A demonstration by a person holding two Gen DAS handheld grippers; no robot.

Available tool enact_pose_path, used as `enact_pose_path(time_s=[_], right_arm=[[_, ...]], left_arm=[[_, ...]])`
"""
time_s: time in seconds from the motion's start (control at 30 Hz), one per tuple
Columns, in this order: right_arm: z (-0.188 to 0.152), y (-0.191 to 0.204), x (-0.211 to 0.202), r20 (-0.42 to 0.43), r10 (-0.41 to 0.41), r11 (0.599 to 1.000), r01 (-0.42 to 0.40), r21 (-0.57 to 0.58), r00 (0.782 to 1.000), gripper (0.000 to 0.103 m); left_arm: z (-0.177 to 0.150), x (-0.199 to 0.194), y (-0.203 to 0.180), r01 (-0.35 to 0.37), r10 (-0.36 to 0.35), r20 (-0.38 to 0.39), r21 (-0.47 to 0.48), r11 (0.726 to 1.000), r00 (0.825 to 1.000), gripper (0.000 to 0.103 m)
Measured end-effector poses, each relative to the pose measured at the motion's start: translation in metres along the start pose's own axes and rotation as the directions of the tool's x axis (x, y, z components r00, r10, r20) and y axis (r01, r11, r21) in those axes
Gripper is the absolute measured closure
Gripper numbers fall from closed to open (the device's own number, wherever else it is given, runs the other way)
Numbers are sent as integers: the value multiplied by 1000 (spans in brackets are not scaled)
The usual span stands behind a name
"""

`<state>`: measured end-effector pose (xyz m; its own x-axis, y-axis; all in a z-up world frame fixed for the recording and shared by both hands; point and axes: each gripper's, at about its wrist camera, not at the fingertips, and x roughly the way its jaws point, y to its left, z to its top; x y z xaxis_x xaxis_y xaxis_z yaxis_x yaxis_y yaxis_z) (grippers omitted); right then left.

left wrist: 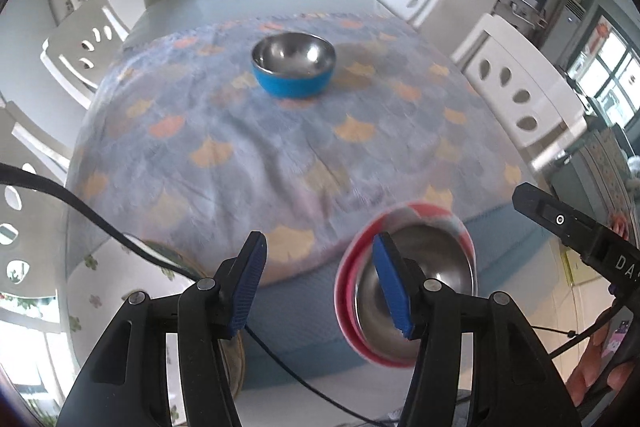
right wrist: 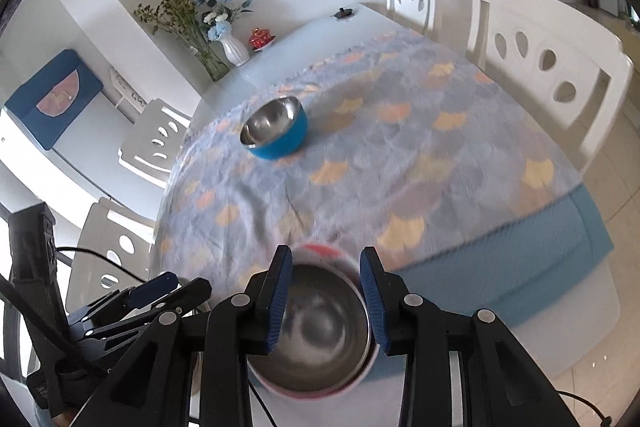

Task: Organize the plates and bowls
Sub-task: 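Open both grippers and withdraw them from the nested bowls, then move both grippers toward the blue-bottomed steel bowl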

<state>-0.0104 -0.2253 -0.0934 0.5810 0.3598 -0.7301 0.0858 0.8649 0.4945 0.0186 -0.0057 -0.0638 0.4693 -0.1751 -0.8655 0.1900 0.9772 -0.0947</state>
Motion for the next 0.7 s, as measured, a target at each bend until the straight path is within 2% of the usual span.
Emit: enact_pose_path(time_s=[0.23, 0.43, 0.7], right_arm=[[46, 1, 26, -51, 74, 997, -75, -34, 996, 69], [98, 10, 42, -51, 141, 986, -145, -81, 989, 69], [153, 7, 78, -65, 180, 977, -186, -102, 982, 69]], left_arm=[[40, 6, 1, -42, 43, 22, -16, 999, 999, 50], [87, 1, 1, -92, 93, 85, -23, 996, 992, 47], [128, 34, 8, -104, 107, 45, -68, 992, 993, 47]])
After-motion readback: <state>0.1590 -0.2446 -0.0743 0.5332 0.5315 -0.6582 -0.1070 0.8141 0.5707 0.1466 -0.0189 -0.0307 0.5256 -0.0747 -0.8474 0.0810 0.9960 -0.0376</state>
